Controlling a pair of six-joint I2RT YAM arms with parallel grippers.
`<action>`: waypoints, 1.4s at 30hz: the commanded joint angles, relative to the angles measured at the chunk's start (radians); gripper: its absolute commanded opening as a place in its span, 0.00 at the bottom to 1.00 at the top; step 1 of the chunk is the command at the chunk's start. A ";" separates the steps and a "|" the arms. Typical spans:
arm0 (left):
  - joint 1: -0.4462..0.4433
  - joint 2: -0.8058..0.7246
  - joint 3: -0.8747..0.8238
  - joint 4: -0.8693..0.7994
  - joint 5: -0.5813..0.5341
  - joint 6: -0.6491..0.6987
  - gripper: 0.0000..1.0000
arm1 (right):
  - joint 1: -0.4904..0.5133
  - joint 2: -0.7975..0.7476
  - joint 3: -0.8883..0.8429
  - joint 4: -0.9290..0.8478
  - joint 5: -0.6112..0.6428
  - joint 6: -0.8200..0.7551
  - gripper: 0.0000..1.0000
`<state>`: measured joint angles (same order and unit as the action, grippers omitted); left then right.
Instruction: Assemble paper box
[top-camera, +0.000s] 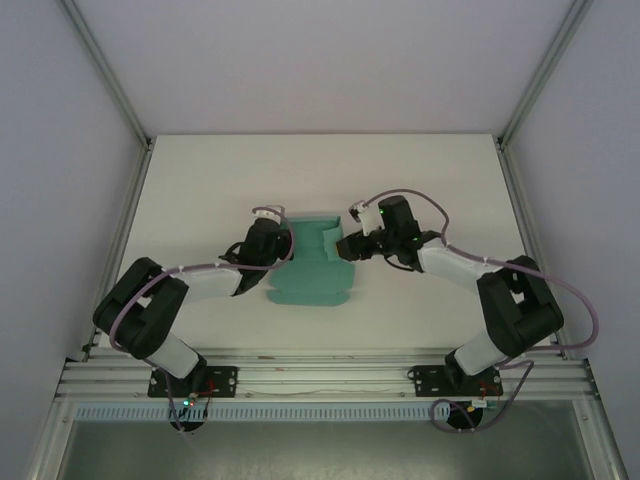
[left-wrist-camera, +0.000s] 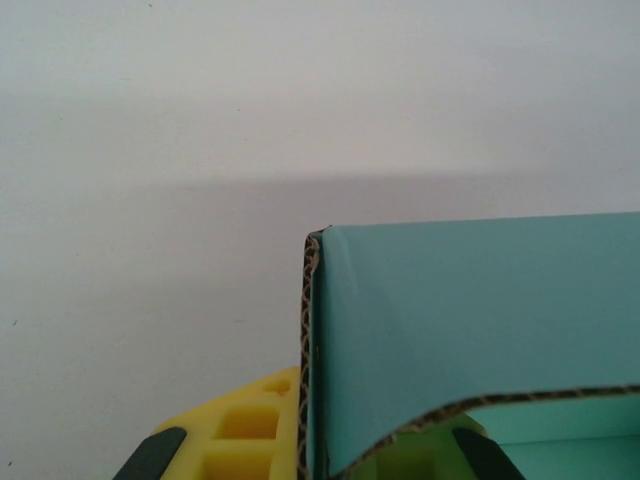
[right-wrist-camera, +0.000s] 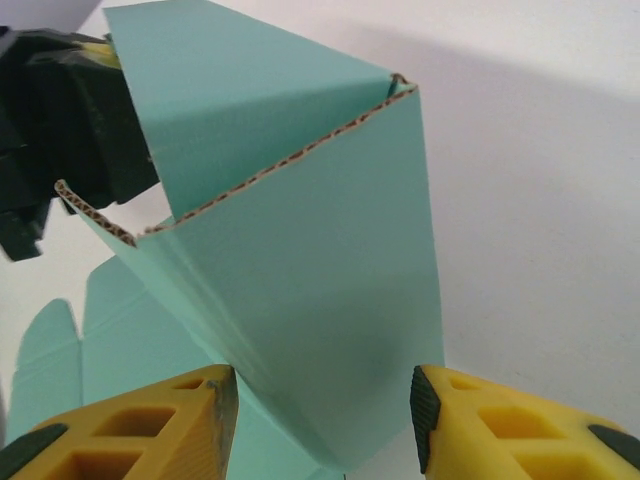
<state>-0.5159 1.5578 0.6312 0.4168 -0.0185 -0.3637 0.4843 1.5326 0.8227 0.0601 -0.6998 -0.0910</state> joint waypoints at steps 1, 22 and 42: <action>-0.016 0.031 0.002 0.022 -0.016 0.031 0.00 | 0.023 0.016 0.011 0.087 0.147 0.064 0.49; -0.069 0.076 0.056 -0.048 -0.107 0.038 0.00 | 0.142 0.182 0.039 0.188 0.418 0.249 0.42; -0.104 0.134 0.132 -0.152 -0.186 -0.019 0.00 | 0.230 0.270 0.179 -0.100 1.065 0.469 0.03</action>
<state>-0.6041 1.6718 0.7444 0.3450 -0.2157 -0.3492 0.6991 1.7664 0.9306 0.1165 0.1268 0.2558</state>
